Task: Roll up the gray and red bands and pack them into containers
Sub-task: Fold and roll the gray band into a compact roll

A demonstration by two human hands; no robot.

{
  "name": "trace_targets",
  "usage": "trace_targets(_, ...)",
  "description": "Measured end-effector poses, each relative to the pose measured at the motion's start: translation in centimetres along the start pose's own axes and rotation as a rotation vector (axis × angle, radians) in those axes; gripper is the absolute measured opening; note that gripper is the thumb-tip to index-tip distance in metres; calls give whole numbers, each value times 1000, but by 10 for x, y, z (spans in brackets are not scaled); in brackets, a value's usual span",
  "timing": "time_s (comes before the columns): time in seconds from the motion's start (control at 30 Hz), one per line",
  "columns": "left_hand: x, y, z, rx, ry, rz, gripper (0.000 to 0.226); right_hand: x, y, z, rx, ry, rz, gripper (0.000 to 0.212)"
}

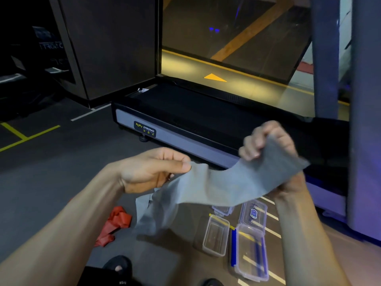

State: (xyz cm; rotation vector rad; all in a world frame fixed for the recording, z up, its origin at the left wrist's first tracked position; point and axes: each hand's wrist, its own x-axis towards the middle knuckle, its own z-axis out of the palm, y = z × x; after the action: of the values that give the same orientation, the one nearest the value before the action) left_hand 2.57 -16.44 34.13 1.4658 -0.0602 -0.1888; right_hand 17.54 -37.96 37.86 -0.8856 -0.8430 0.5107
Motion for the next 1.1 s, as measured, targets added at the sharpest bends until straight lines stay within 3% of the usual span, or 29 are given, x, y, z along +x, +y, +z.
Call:
trace_targets(0.1,-1,1,0,-87,-22,2,44,0,10,7,-265,-149,55,10)
trace_targets(0.23,0,0,-6,-131,60,-6,56,-2,26,16,-328,-150,131,24)
trace_targets(0.37,3,-4,-6,-114,66,-32,35,-4,25,22,-348,-165,114,13)
trace_targets(0.5,3,-6,-3,-143,46,-38,40,-6,36,30,-520,-268,69,11)
trace_targets(0.6,4,-6,-5,-83,65,-42,28,-6,44,30,-560,-346,135,13)
trace_targets(0.7,4,-10,-8,28,60,-79,54,-6,44,24,-594,-331,190,14)
trace_targets(0.8,2,-6,-3,148,68,-91,19,-5,41,19,-751,-367,247,9)
trace_targets(0.9,4,-5,-1,266,54,-81,26,-6,40,17,-874,-430,268,8)
trace_targets(1.0,6,-8,2,298,15,-90,31,-4,36,14,-853,-435,262,9)
trace_targets(1.07,4,-11,3,310,-12,-127,18,1,28,12,-736,-388,211,8)
trace_targets(1.1,4,-15,2,341,-15,-140,31,3,25,9,-645,-344,180,10)
